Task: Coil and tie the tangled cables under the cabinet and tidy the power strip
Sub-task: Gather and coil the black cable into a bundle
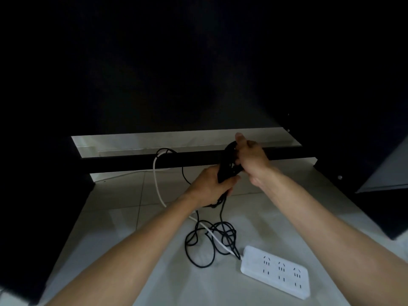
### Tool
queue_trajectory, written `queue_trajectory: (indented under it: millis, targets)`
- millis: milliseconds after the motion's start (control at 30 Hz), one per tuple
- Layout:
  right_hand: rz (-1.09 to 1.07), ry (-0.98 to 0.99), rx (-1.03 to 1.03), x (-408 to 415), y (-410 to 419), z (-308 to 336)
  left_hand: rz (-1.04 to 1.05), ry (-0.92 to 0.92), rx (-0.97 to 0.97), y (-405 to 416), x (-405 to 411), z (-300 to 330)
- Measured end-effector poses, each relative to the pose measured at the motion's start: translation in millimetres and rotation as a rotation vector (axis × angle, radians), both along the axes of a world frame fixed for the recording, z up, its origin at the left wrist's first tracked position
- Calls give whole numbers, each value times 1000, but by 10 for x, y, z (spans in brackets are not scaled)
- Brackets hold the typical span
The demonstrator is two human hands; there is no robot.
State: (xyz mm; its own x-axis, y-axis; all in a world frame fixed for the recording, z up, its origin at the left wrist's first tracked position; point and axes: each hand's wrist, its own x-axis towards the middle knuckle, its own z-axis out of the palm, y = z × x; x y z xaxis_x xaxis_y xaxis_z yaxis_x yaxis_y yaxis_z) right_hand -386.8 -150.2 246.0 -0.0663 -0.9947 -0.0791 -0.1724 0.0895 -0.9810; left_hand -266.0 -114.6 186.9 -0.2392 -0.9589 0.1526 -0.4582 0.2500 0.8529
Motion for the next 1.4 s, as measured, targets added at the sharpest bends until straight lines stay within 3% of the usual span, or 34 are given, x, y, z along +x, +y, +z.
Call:
queue_trajectory:
  millis: [100,200,333,433,633,800,1067,1233,1400]
  targets:
    - [21,-139,98,-70,-3,-10,-58,-50,86,-21,15,-5]
    - [132,-316,174,-140,26,40,-46,19,149,-24,46,3]
    - [270,-169,116,-211,46,-63,38,162,131,26,29,22]
    - [435,-107,187,-152,127,-201,-6,121,82,51,-10,27]
    - [380,-192,134,-55,175,-216,-61,112,109,34,-42,54]
    - [291,-429,141,-16,173,-220,-60,168,293,37,-1,38]
    - [191,-560,128,48,111,-164,-109,406,470,57,-17,32]
    - [140,-596,131,-14,82,-210,-211,253,551,19,55,-15]
    - [184,-499,115,-178,24,-134,-170,136,643,107,170,-142]
